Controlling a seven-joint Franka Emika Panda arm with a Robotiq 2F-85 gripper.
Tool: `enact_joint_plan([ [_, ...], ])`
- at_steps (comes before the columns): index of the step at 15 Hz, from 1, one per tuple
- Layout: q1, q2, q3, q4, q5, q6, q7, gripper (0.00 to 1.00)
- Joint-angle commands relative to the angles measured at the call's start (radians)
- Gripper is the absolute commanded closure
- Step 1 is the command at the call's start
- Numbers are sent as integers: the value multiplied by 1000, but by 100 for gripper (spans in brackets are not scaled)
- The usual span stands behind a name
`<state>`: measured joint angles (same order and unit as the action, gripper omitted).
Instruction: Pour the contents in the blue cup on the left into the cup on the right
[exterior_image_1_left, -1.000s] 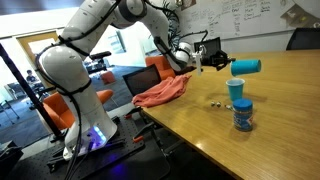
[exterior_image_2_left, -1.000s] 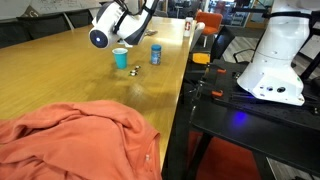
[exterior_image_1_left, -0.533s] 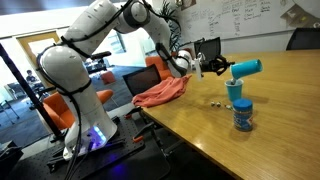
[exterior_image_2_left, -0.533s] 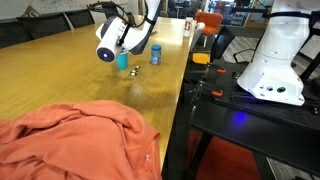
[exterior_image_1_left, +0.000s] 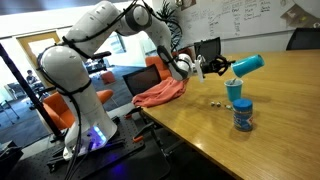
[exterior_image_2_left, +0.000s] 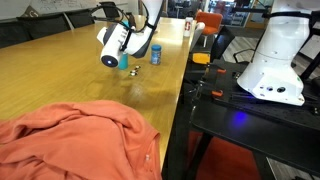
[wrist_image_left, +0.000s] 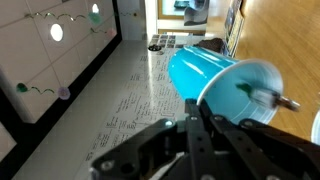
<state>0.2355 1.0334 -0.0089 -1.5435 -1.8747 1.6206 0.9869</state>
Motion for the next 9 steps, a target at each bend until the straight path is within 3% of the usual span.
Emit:
enact_joint_plan([
  [1,-3,29,8,27,-56,-68,0,99],
  [9,24,66,8,24,-181,-206,-4,99],
])
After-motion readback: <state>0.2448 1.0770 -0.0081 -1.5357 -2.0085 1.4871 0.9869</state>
